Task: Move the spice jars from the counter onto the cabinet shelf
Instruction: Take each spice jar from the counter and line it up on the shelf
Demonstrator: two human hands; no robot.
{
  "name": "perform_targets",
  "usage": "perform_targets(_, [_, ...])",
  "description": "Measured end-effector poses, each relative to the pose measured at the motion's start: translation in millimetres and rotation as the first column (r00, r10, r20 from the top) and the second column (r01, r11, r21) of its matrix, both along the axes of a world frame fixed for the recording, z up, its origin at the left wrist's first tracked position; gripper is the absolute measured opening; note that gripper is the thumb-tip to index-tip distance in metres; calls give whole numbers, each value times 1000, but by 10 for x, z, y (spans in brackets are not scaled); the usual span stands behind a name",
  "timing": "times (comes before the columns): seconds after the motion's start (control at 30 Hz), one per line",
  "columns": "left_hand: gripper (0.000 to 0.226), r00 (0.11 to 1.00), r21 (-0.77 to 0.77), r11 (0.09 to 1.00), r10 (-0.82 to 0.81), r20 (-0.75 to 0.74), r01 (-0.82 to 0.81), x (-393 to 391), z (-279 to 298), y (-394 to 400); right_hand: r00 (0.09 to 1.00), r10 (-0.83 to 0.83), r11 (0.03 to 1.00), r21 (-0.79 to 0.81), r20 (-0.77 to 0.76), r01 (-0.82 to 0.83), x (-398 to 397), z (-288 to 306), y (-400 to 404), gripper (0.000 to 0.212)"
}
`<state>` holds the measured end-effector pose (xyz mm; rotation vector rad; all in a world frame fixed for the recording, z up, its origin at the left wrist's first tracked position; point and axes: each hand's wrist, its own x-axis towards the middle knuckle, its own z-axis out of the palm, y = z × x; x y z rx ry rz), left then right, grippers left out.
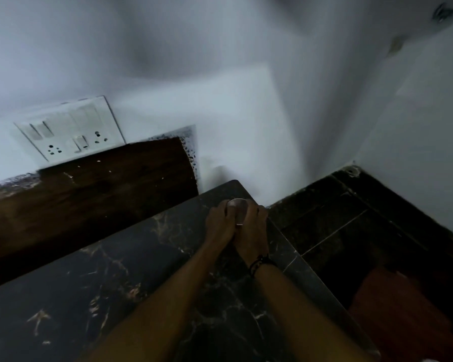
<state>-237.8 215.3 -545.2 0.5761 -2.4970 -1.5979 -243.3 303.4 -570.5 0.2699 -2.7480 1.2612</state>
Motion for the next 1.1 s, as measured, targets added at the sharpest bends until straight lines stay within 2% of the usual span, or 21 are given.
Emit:
perform_targets(0.07, [42,997,60,996,66,-51,-63,56,136,-80,999,-8,984,-178,-46,-1,42,147,6,73])
perform_targets(0.13, [43,989,128,987,109,-100,-96,149,331,-140,996,11,959,-280,-91,-36,105,335,29,80])
perform_targets(0.3, [25,964,185,971,186,-190,-151,308,772,-296,976,161,882,-423,-145,-209,231,742,63,75])
perform_targets(0.4, [24,951,272,950,219,-220,-156,377,1027,-355,983,148,872,-455,-109,-181,261,1040,19,72])
perform_targets(0.5, [24,926,371,925,210,-314,-84,459,1407,-362,984,121,841,-512,-134,-173,303,1476,-22,61])
perform_targets(0.57, [21,911,437,899,187,-368,-8,530,1724,-359,972,146,791,-568,-186,-227,335,1795,-49,56])
perform_targets(0.63, [28,896,473,880,173,-408,46,551,1986,-376,960,184,740,-613,-212,-277,321,2083,-79,54])
perform_targets(0.83, [42,812,499,841,134,-568,210,755,3055,-420,896,269,617,-650,-354,-443,438,3232,-186,52])
perform_targets(0.97, [61,780,420,863,52,-624,279,935,3676,-496,861,308,508,-695,-404,-508,587,3871,-256,52])
perform_targets(1.1, [63,744,392,864,32,-667,315,1080,4081,-547,836,327,431,-717,-441,-548,723,4284,-301,53])
